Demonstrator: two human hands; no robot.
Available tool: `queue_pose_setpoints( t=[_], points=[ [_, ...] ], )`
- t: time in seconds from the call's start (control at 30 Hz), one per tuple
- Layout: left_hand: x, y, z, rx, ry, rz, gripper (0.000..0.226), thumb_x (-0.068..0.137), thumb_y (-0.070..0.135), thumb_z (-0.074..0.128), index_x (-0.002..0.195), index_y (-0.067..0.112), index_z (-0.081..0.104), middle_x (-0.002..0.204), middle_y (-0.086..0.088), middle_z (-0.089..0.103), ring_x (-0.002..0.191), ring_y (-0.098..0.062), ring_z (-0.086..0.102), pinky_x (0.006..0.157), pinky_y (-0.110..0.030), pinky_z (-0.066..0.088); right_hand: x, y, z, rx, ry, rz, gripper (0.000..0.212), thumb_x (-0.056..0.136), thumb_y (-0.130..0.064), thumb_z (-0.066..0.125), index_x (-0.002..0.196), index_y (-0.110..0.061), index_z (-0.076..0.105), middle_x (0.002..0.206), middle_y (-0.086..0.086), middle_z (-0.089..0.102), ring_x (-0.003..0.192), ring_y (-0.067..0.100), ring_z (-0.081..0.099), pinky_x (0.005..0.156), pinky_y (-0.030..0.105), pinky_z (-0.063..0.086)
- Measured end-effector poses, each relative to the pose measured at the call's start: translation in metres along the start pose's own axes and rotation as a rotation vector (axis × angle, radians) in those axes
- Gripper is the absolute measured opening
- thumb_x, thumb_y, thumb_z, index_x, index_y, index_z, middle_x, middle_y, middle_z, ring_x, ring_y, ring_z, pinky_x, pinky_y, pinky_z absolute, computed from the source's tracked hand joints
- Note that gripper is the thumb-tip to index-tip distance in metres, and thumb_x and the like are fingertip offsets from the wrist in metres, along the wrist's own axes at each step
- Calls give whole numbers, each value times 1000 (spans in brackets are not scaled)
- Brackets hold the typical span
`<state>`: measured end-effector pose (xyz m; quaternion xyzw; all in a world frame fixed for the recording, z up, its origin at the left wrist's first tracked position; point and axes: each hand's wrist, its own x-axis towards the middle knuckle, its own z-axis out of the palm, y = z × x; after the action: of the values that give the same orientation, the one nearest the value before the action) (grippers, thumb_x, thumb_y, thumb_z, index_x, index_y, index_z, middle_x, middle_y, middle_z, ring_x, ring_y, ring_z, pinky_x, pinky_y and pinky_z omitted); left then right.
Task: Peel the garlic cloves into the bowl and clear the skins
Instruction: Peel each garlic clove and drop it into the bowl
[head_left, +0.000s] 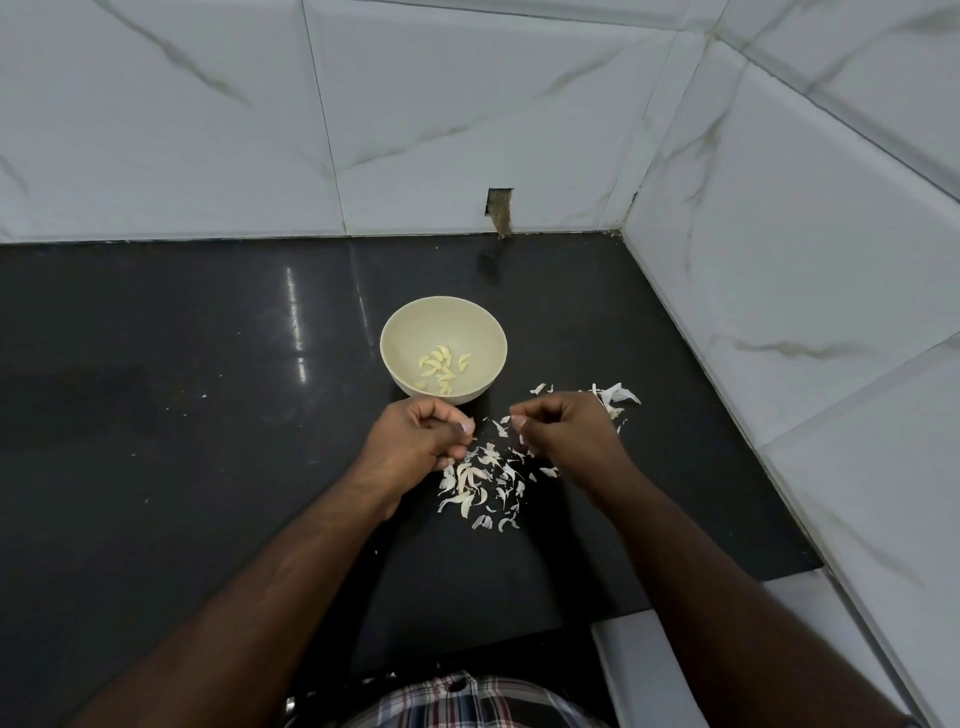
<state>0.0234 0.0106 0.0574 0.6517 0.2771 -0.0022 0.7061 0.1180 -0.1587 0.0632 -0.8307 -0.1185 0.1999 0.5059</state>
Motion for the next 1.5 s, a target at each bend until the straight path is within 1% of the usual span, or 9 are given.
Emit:
queue_pose_setpoints(
  t=[0.17, 0.33, 0.5, 0.63, 0.77, 0.83, 1.0, 1.2, 1.5],
  points=[
    [0, -6, 1, 44, 24, -7, 6, 91, 4, 67, 90, 8, 71, 79, -5, 73, 64, -10, 62, 55, -17, 48, 15, 7, 0, -312, -130, 102, 13, 80, -6, 75, 75, -18, 77, 59, -9, 68, 53, 5, 58, 64, 27, 53],
    [1, -7, 1, 51, 30, -8, 6, 91, 5, 68, 90, 10, 71, 80, -4, 74, 61, -8, 61, 53, -17, 46, 31, -2, 6, -287, -194, 121, 6, 77, -2, 77, 80, -5, 73, 74, 13, 75, 60, 17, 66, 67, 36, 60],
    [0, -8, 0, 61, 35, -8, 3, 91, 7, 69, 91, 9, 72, 80, -3, 75, 61, -7, 61, 54, -17, 46, 36, -4, 10, -546, -220, 83, 9, 73, -10, 83, 74, -14, 75, 60, -4, 69, 55, 6, 62, 69, 28, 57],
    [2, -8, 1, 26, 26, 1, 5, 93, 9, 68, 93, 10, 73, 82, -4, 75, 66, -10, 64, 56, -19, 48, 27, -11, 7, -120, -275, 43, 19, 77, 7, 77, 88, -7, 73, 74, 7, 71, 66, 16, 65, 69, 33, 56],
    [4, -6, 4, -107, 8, -5, 5, 93, 8, 68, 94, 6, 73, 79, -9, 73, 66, -9, 64, 54, -17, 46, 7, -10, 13, 227, -307, -4, 23, 82, 12, 71, 100, -3, 75, 84, 20, 72, 75, 19, 66, 69, 25, 55],
    [4, -5, 5, -151, 5, -18, 3, 91, 6, 70, 90, 7, 73, 75, -9, 71, 62, -8, 62, 52, -17, 45, 1, -9, 16, 225, -265, -57, 22, 83, 8, 73, 103, -1, 75, 85, 18, 75, 76, 18, 69, 73, 26, 55],
    [3, 1, 7, -283, 24, -40, 12, 86, 1, 74, 94, 6, 66, 67, -4, 69, 56, -8, 62, 50, -16, 46, -6, -12, 19, -118, -142, -188, 17, 86, -9, 76, 101, -16, 79, 65, -20, 70, 63, -5, 66, 65, 13, 48],
    [-1, 4, 6, -311, 42, -22, 9, 87, 3, 73, 92, 4, 66, 69, -6, 72, 58, -10, 64, 50, -16, 48, -13, -16, 22, -23, -90, -211, 15, 86, -9, 76, 95, -19, 79, 79, -14, 76, 78, 1, 72, 75, 17, 55],
    [-8, 7, 2, -317, -52, 4, 10, 85, -2, 72, 93, 4, 69, 74, -11, 70, 64, -13, 66, 54, -16, 49, -17, -16, 24, 103, -1, -215, 14, 82, -5, 78, 83, -19, 78, 74, -11, 75, 68, 0, 67, 64, 13, 49]
  ],
)
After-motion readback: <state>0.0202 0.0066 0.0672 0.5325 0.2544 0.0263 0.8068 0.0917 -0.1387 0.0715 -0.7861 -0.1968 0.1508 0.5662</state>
